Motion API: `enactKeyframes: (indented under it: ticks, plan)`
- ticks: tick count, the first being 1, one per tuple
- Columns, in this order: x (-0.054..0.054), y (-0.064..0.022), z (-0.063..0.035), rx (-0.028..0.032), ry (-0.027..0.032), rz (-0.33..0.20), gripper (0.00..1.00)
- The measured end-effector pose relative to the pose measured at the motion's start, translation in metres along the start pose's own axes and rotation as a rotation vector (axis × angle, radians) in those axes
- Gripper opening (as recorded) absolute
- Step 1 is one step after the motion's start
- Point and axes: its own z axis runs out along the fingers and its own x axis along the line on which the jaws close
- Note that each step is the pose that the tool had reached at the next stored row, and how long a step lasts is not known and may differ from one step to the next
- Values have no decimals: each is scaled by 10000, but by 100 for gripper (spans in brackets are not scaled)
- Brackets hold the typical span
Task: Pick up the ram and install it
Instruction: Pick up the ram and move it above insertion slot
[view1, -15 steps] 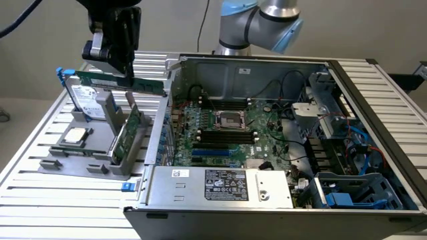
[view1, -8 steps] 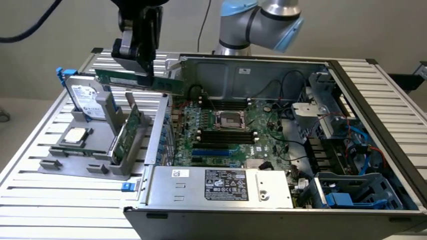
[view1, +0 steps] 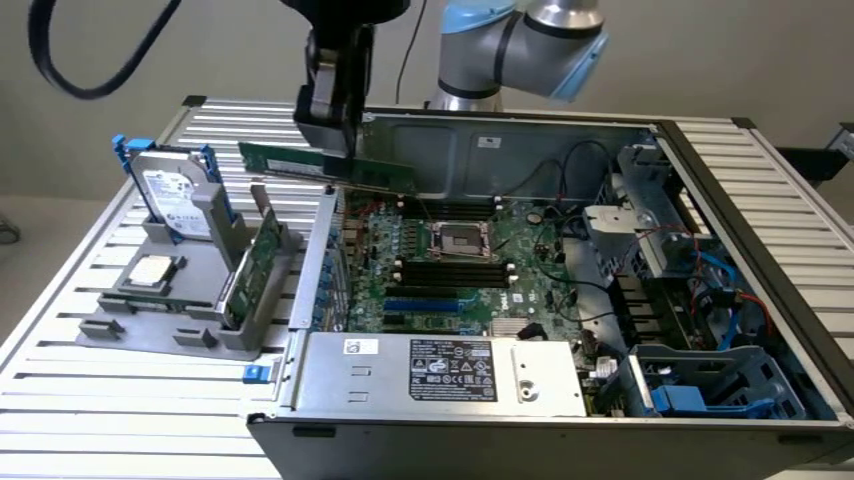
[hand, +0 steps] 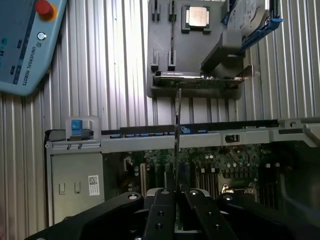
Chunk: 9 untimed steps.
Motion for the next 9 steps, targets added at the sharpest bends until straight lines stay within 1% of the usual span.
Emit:
enactKeyframes:
  ticks: [6,9]
  plan:
    - [-17,-276,5,-1,3,-8,14]
    - [-30,-391,39,-3,14,-45,14]
